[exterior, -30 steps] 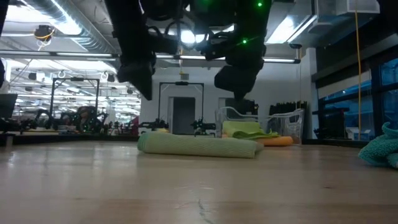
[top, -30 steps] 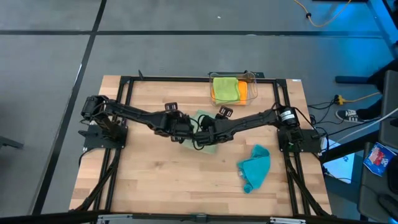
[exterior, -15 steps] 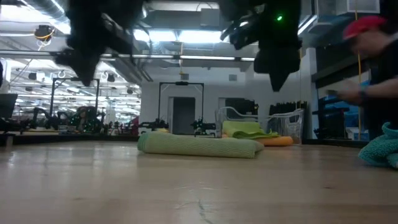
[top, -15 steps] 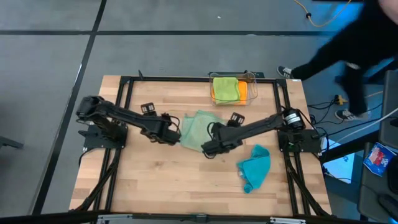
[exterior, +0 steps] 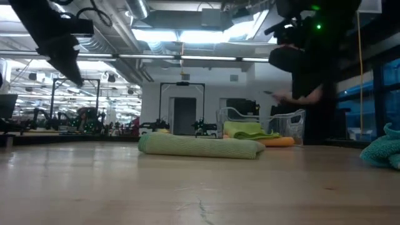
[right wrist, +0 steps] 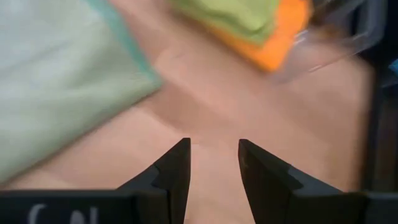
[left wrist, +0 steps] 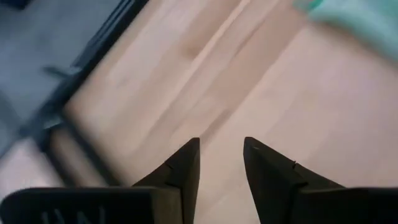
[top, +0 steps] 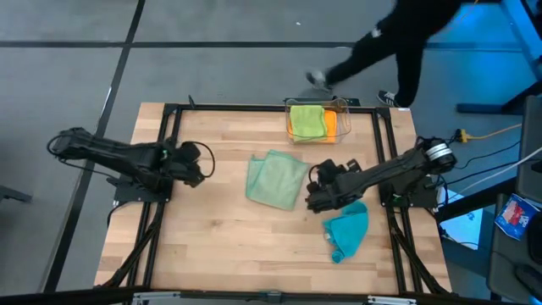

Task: Fold microfiber towels
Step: Fold the green microfiber towel

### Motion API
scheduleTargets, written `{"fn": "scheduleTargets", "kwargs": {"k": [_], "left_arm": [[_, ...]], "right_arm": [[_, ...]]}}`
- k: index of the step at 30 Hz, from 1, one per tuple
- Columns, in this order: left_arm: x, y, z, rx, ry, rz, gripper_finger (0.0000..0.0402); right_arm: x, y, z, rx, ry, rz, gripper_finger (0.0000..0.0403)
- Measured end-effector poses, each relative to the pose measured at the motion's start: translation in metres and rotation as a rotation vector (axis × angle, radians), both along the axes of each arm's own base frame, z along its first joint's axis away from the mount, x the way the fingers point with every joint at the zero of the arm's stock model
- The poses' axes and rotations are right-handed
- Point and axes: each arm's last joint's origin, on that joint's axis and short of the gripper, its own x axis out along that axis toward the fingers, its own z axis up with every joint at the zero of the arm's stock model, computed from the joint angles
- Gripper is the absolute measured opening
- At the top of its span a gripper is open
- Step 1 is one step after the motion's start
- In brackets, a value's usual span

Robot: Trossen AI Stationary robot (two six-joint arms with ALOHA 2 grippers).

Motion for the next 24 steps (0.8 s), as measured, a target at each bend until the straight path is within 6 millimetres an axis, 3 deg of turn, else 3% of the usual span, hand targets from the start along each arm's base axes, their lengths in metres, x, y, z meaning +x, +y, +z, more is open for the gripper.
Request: {"fn": "scheduleTargets", "kwargs": {"k": [3,9,14,24], "left_arm": [[0.001,0.0,-0.006,0.015,-0.121,-0.084,0.0116],[0.005,0.002,-0.005,0.141,-0.182,-0.154,0.0117],[0.005,0.003,-0.004,0.174,-0.18,-0.141,0.0118],[0.005,0.003,-0.005,0.17,-0.179,-0.143,0.0118]], "right_arm": [[0.001,0.001,-0.013,0.058,-0.113,0.002,0.0137],[-0.001,-0.005,-0.028,0.003,-0.122,0.039,0.0137],[0.003,-0.008,-0.027,0.019,-0.192,-0.015,0.0137],[0.035,-0.009,-0.02,0.051,-0.561,-0.049,0.0137]]}}
